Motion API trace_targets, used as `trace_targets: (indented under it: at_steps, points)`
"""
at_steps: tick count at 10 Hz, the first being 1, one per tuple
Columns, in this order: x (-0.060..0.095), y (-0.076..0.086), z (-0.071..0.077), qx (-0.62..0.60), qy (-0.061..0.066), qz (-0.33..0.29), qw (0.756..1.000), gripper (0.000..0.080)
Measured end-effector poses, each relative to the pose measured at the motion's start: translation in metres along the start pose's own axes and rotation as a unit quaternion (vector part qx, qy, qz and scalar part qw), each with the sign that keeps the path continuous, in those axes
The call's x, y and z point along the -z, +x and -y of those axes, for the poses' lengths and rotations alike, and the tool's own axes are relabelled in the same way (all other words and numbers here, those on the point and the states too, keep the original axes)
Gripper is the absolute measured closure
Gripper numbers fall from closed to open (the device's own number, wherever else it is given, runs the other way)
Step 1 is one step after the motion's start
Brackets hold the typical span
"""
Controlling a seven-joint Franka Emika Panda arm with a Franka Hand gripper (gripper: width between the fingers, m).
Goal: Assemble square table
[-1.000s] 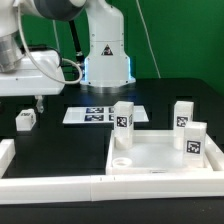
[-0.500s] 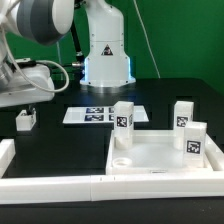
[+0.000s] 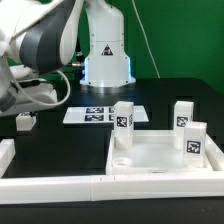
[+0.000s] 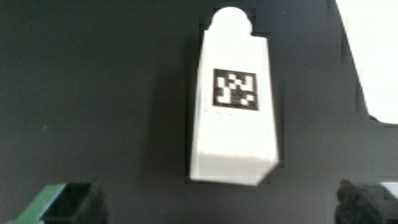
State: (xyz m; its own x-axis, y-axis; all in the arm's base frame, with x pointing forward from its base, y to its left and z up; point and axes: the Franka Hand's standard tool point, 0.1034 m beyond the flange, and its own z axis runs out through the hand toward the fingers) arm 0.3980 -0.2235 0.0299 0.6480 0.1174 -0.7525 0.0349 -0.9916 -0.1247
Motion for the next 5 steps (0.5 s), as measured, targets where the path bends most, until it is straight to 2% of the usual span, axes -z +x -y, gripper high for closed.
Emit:
trace_targets:
  at_steps: [3, 5]
  points:
    - [-0.001, 0.001, 0.000, -0.001, 0.000, 0.001, 1.000, 0.0150]
    - [-0.023, 0.000, 0.009, -0.031, 0.006, 0.023, 0.999, 0.0150]
